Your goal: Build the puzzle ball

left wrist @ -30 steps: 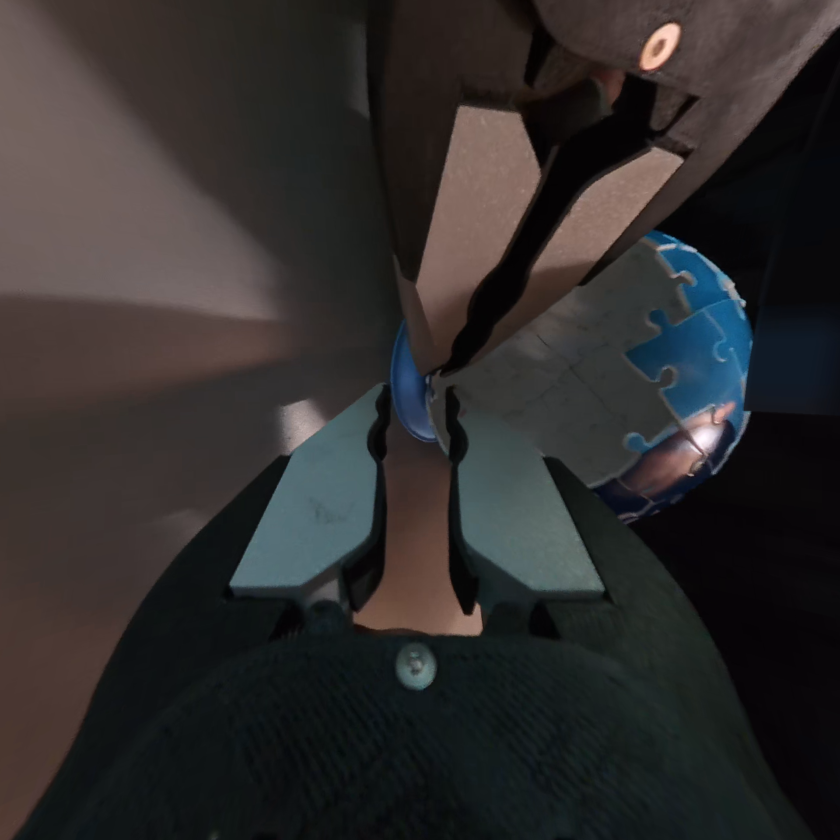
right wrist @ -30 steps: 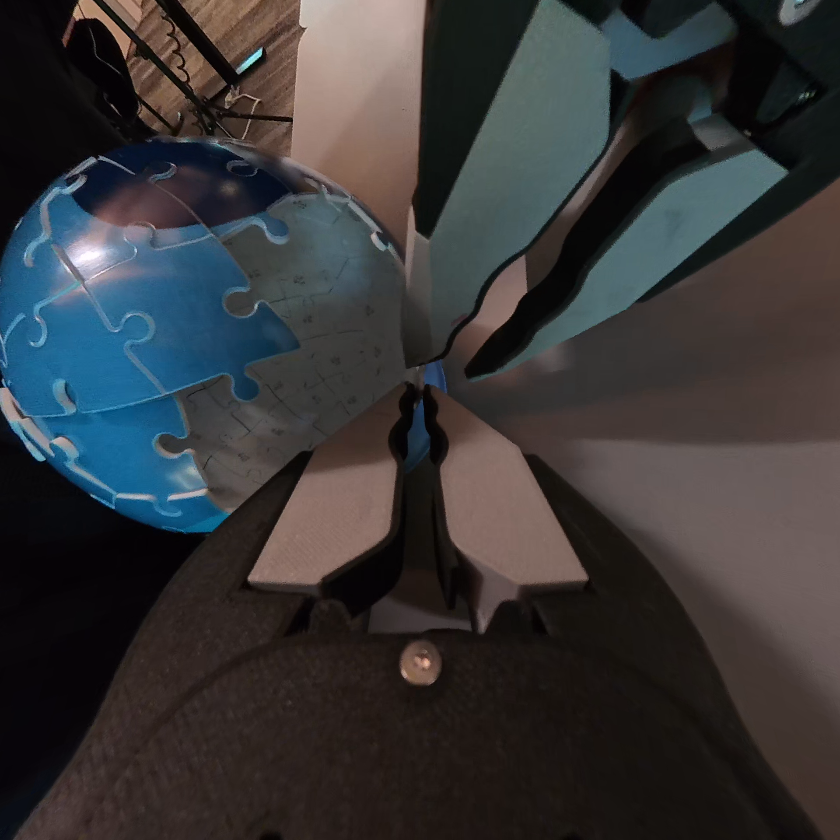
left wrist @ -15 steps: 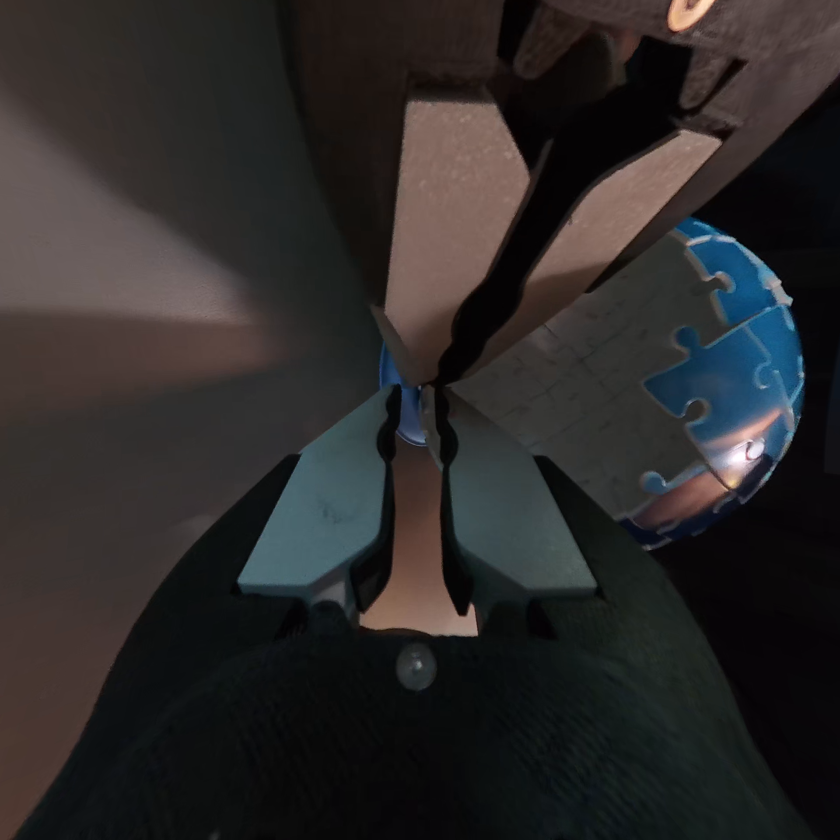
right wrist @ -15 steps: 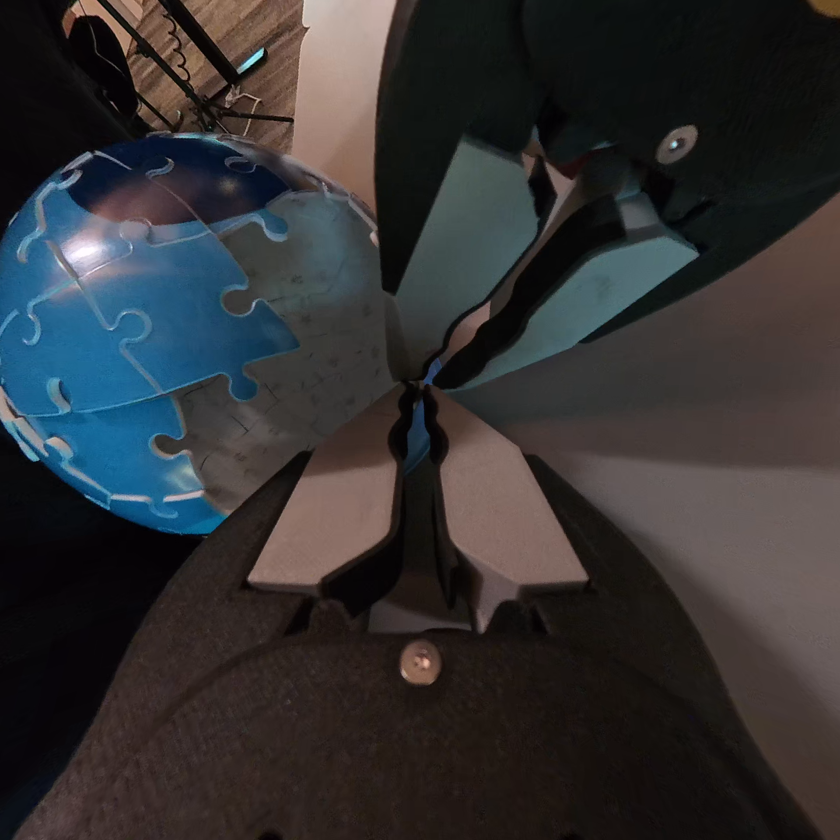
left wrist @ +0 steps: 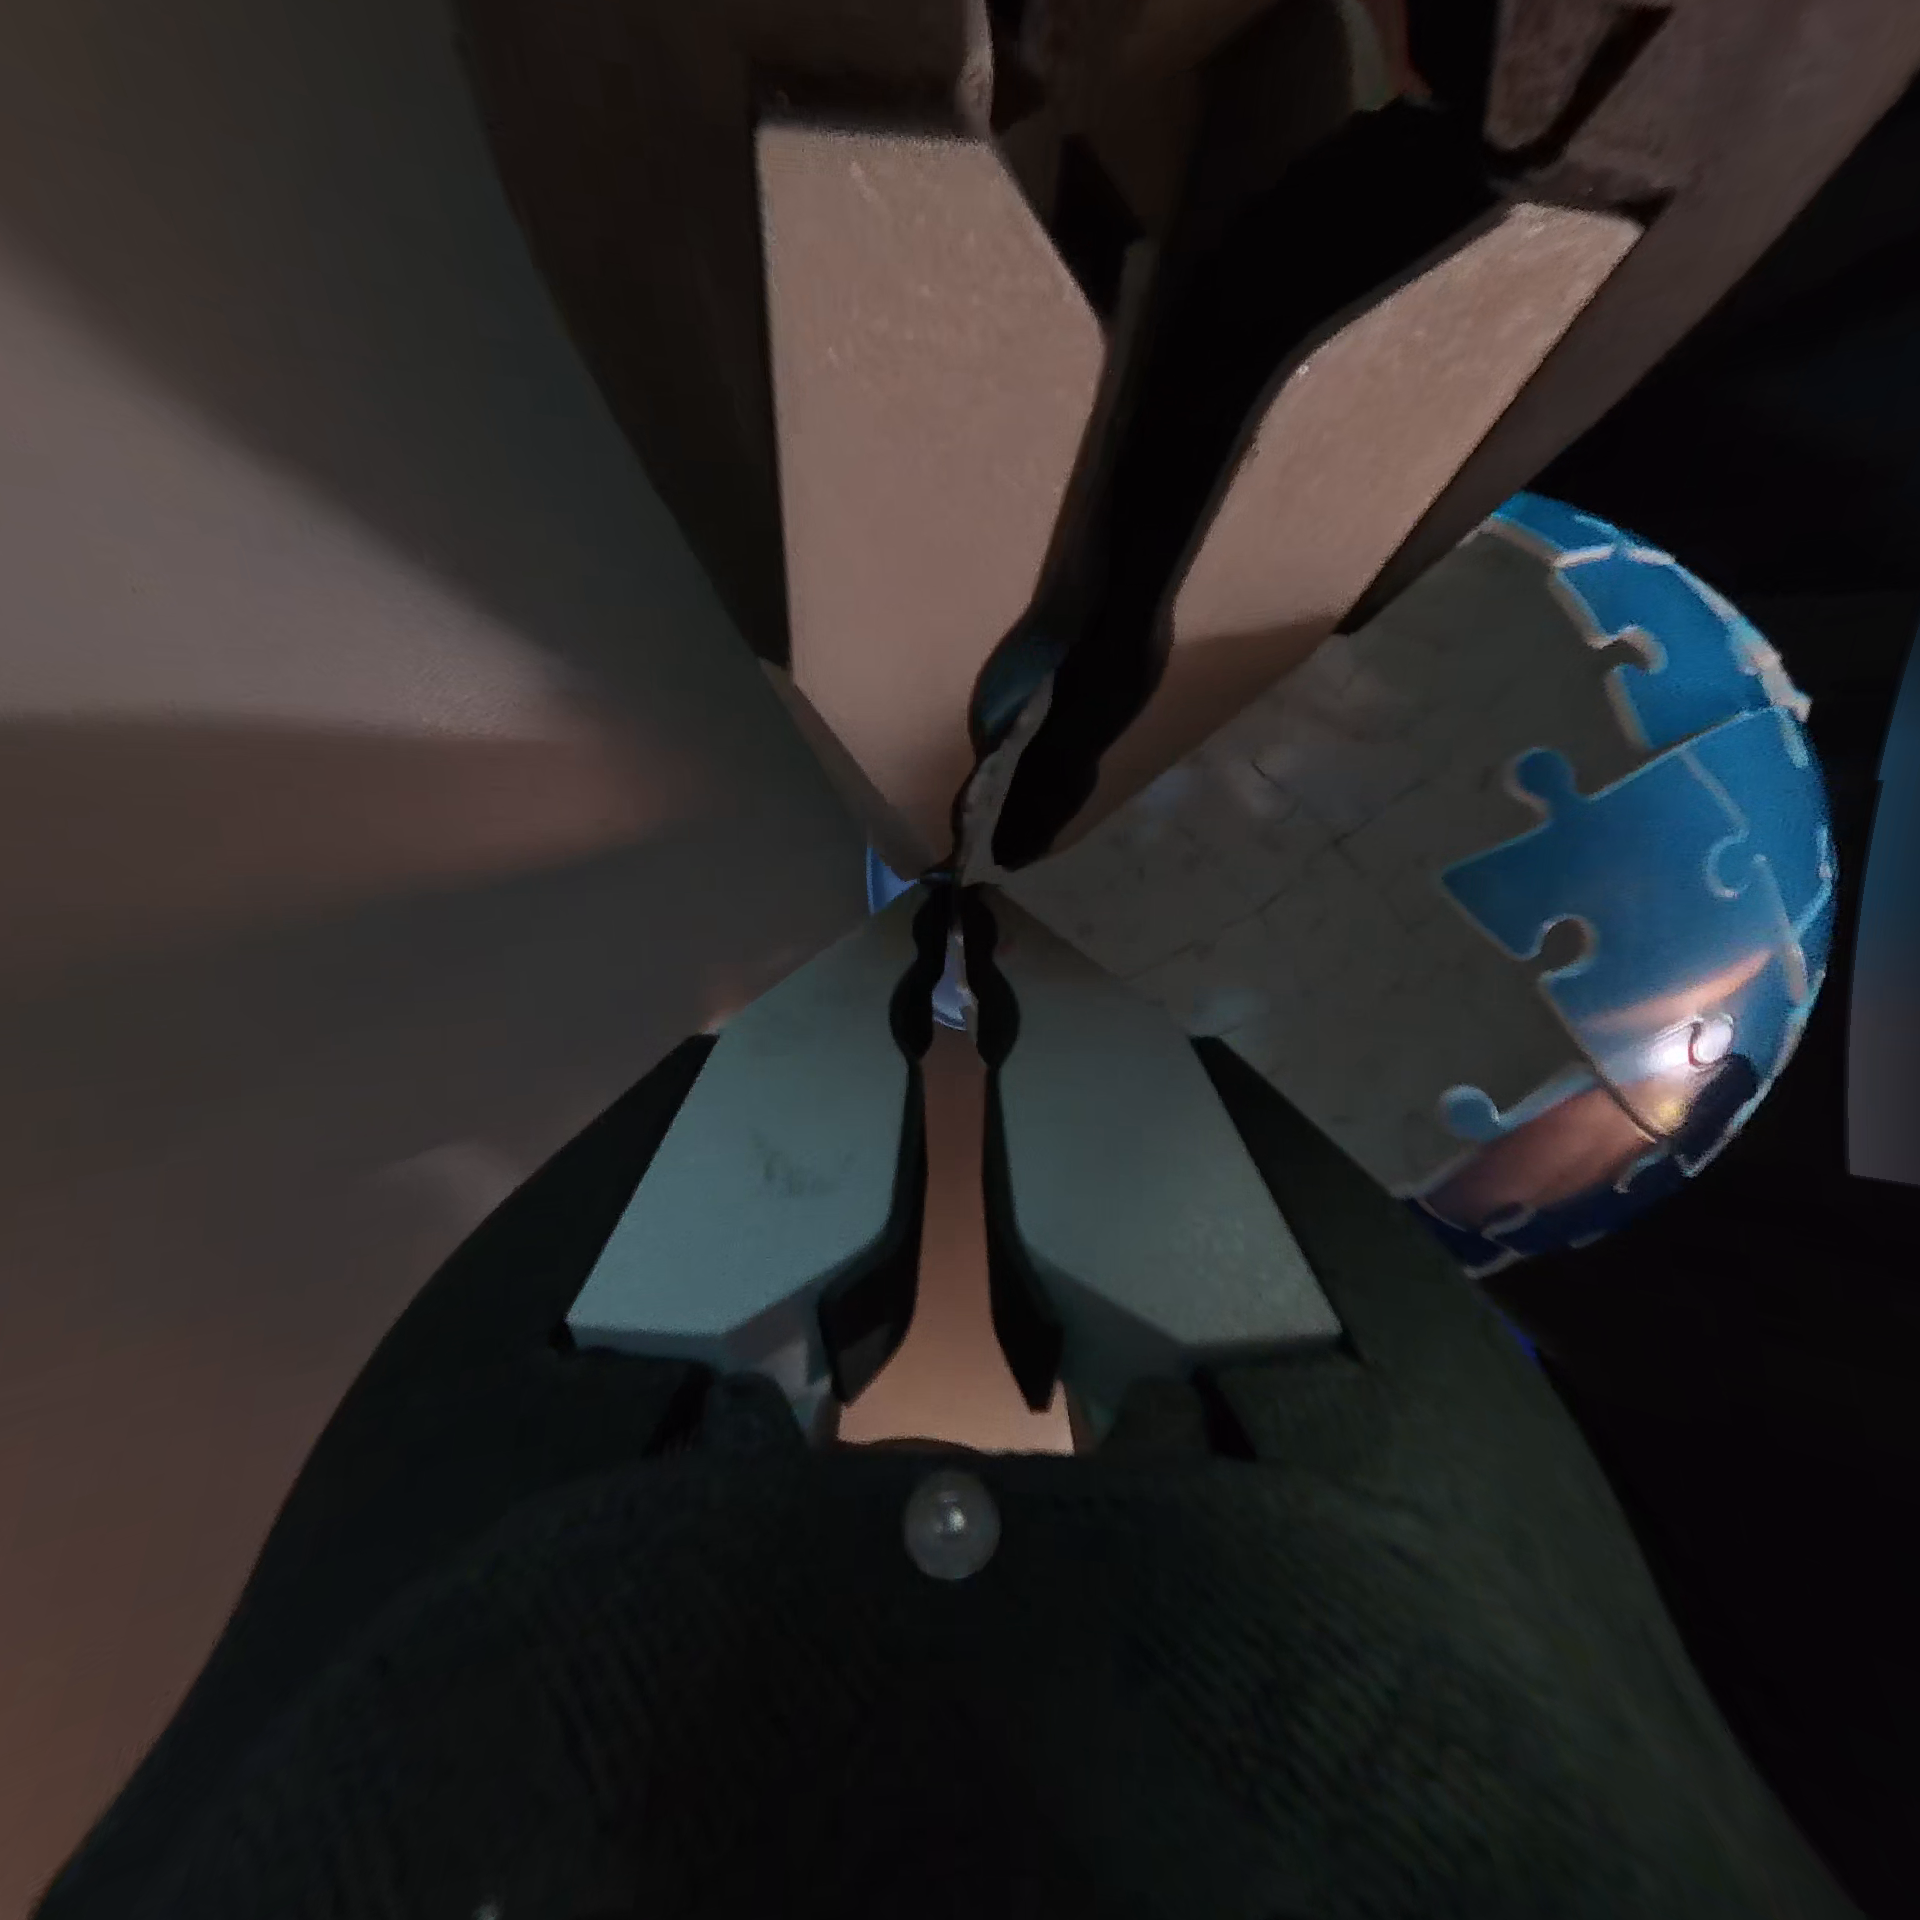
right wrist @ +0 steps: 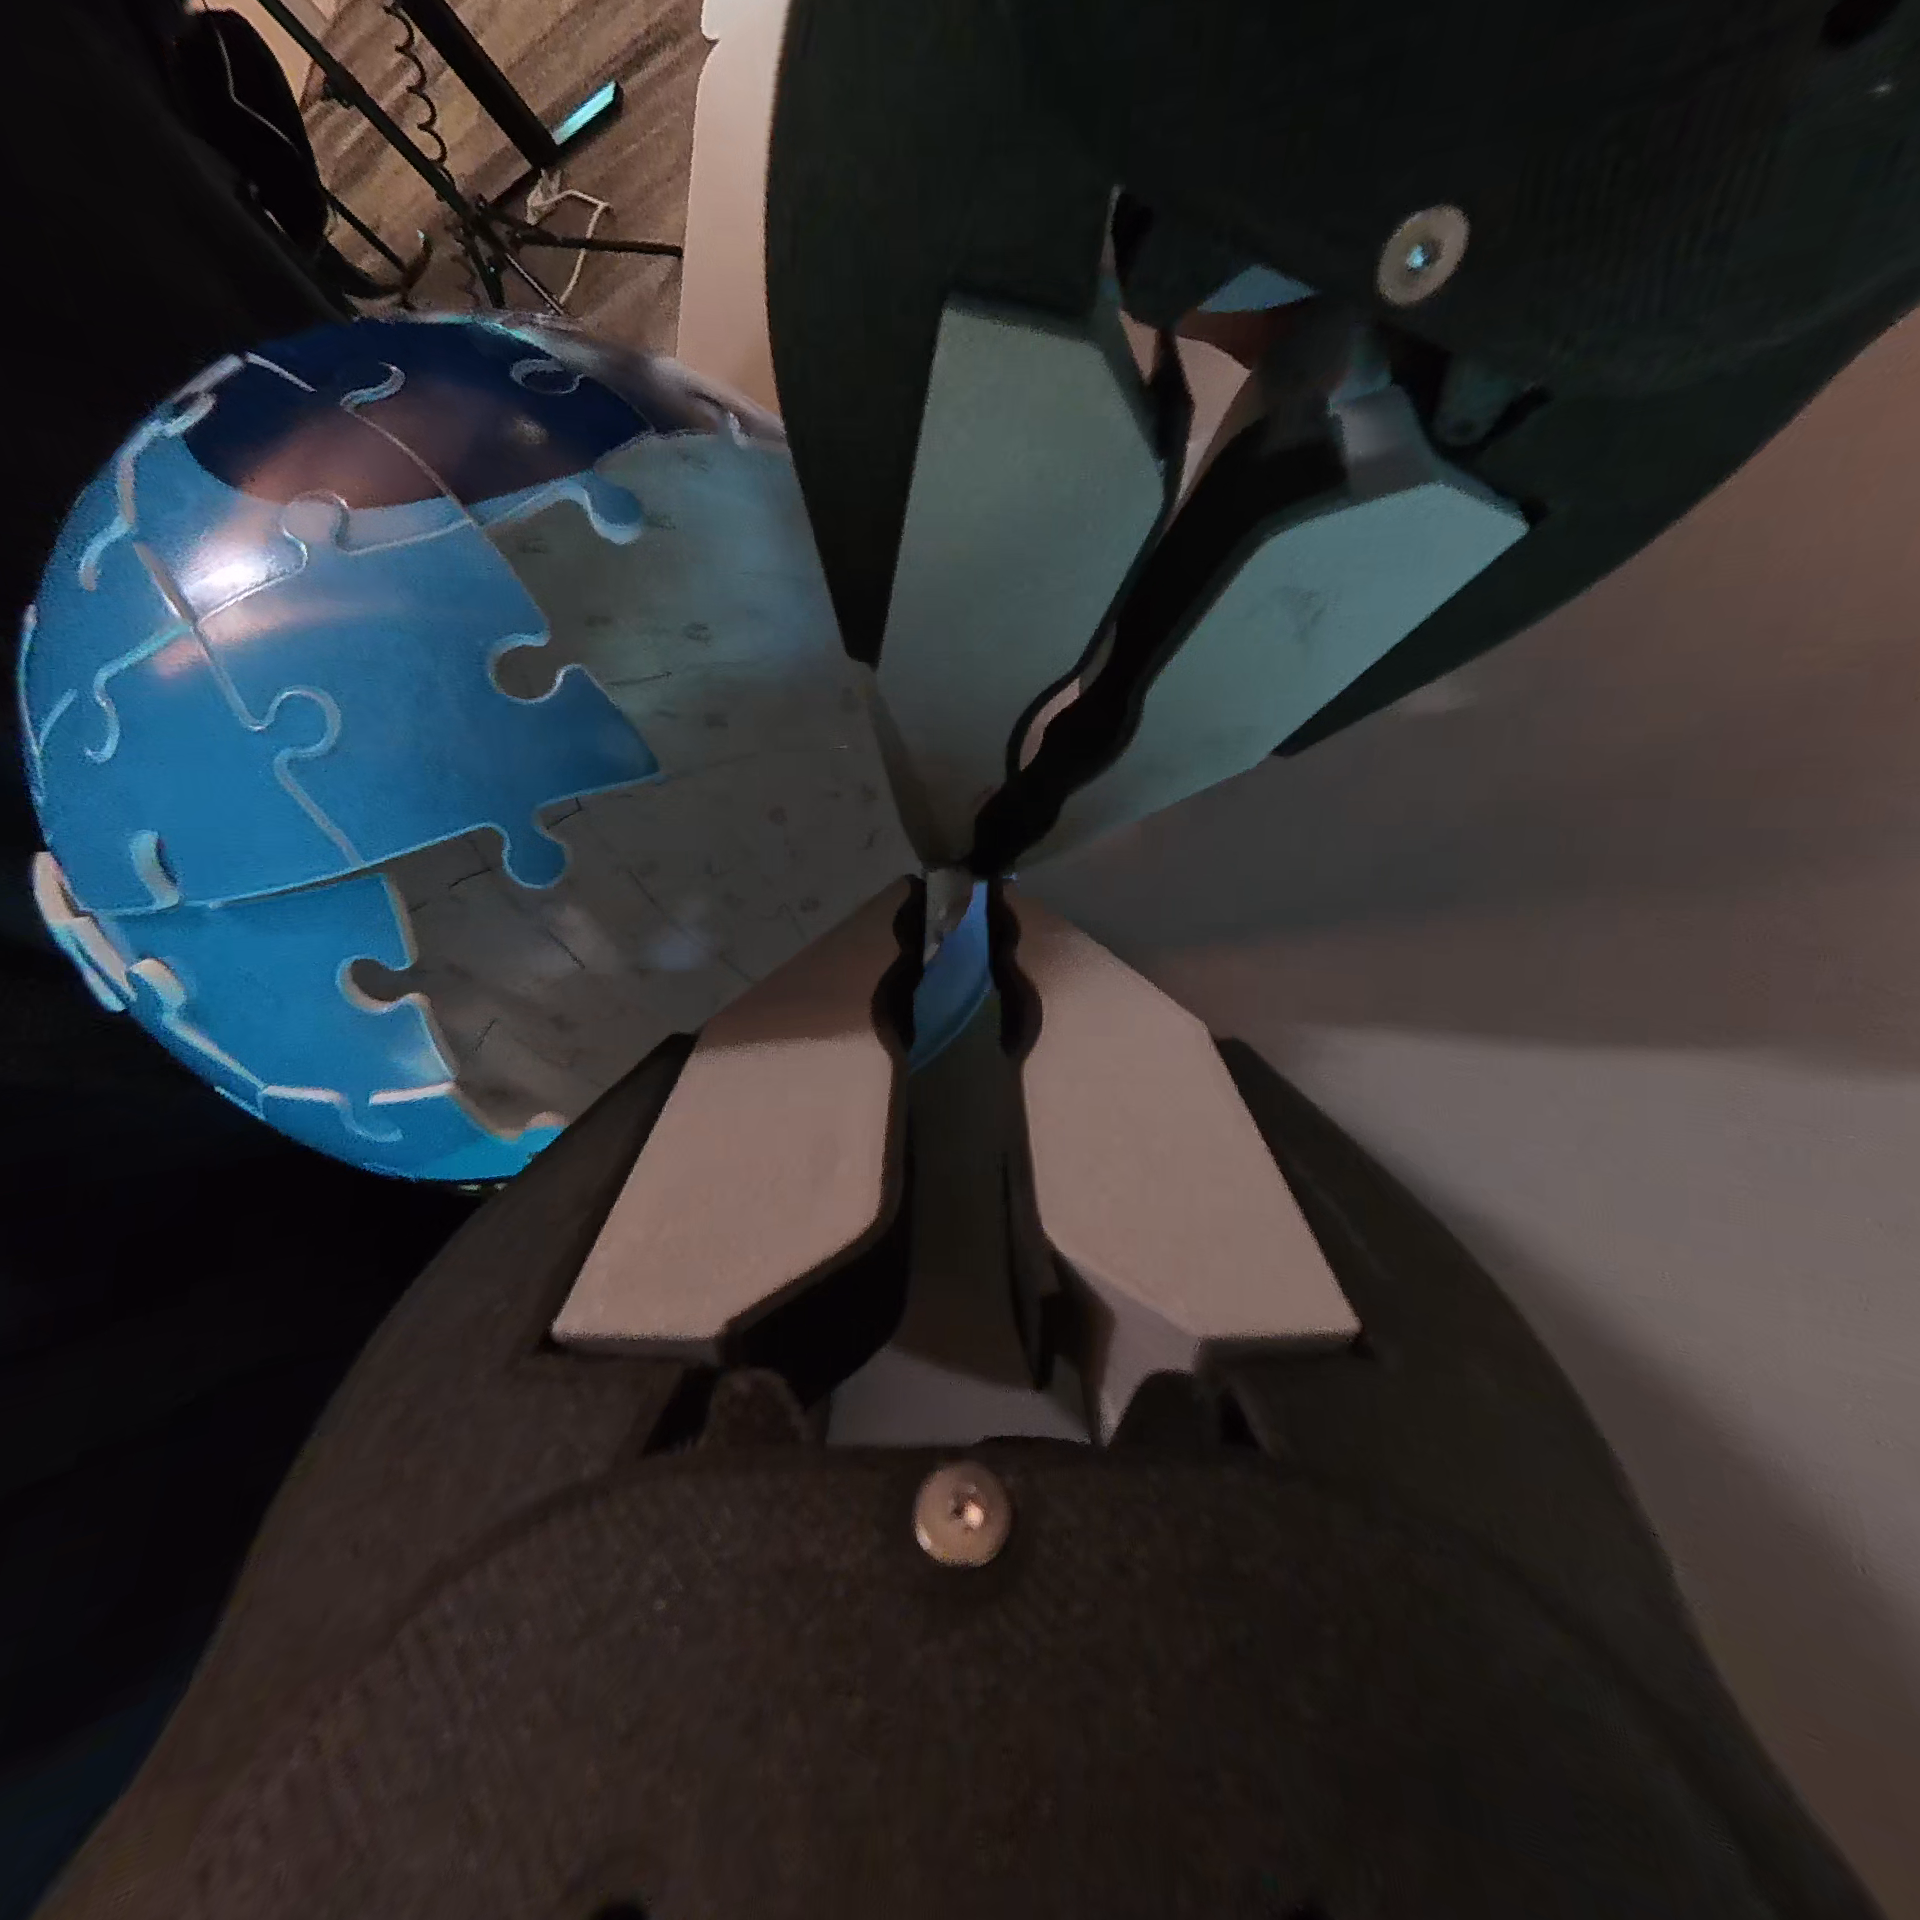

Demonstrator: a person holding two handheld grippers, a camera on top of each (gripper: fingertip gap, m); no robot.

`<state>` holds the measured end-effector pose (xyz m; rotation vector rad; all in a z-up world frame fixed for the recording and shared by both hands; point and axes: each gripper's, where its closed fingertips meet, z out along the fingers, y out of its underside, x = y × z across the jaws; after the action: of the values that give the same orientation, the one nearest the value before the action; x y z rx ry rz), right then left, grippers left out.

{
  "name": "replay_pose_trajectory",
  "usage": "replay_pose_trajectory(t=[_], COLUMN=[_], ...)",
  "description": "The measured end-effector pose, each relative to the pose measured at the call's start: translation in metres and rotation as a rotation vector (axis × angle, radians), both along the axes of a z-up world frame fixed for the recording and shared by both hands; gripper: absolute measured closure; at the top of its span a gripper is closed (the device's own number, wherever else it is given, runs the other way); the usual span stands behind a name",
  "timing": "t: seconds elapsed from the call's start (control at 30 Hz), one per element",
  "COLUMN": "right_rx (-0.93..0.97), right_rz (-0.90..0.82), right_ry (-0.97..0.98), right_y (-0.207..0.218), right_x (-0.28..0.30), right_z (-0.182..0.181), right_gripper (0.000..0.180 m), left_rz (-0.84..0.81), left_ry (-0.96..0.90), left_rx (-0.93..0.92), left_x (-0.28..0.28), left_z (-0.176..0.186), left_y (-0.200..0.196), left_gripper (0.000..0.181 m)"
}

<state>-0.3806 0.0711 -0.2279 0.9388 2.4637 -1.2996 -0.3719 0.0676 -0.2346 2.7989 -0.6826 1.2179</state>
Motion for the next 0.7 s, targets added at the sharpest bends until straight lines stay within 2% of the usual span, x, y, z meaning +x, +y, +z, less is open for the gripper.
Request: replay_pose_trajectory(t=[0.2,0.4,0.7], right_rx=[0.005,-0.118,-0.072], right_rz=[0.006,-0.048,-0.091], right_ry=[-0.009,-0.094,-0.126], right_y=[0.005,0.014,0.017], right_x=[0.0,-0.003,-0.013], right_z=[0.0,0.01,0.0], right_gripper=[0.162,0.147,0.147], left_rz=[0.016,0.033,0.062], left_ry=[-0.006,0.011,0.029], left_rx=[0.0,0.032,0.051], left_x=[0.0,0.0,-0.003], left_z=[0.0,0.0,0.001], left_y=[0.001,0.002,0.002], left_gripper=[0.181,0.181,0.181])
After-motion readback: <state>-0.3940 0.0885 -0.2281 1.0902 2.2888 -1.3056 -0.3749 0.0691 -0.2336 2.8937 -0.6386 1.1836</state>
